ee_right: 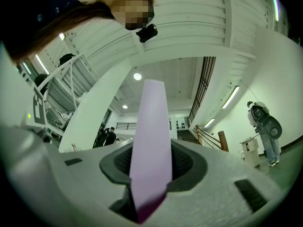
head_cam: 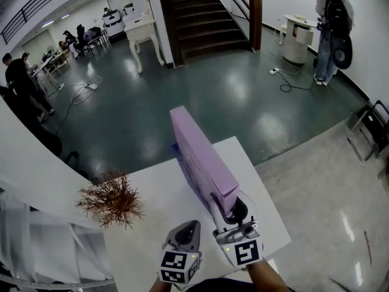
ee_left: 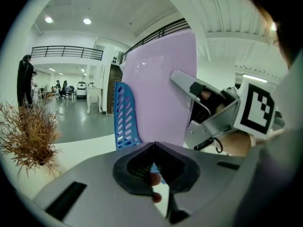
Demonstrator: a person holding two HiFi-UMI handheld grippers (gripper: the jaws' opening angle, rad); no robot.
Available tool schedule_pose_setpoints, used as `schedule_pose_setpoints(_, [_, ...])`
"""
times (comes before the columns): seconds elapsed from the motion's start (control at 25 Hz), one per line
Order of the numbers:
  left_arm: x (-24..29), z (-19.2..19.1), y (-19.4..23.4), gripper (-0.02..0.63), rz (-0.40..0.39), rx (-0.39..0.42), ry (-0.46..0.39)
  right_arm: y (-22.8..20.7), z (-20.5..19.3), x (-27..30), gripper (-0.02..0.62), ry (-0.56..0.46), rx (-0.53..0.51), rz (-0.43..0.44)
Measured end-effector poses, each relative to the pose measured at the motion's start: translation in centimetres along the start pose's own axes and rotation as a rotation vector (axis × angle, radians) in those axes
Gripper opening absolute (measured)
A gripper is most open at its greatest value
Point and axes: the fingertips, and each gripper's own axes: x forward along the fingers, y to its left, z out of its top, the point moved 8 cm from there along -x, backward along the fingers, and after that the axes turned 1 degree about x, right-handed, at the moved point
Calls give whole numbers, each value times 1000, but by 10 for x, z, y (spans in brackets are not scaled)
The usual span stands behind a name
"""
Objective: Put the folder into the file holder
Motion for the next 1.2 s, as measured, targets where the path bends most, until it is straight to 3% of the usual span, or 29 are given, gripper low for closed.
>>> schedule_pose_setpoints(1.2, [-14,1,-23,6,-15,-21,-20,1,-42,-24,141,231,31,3])
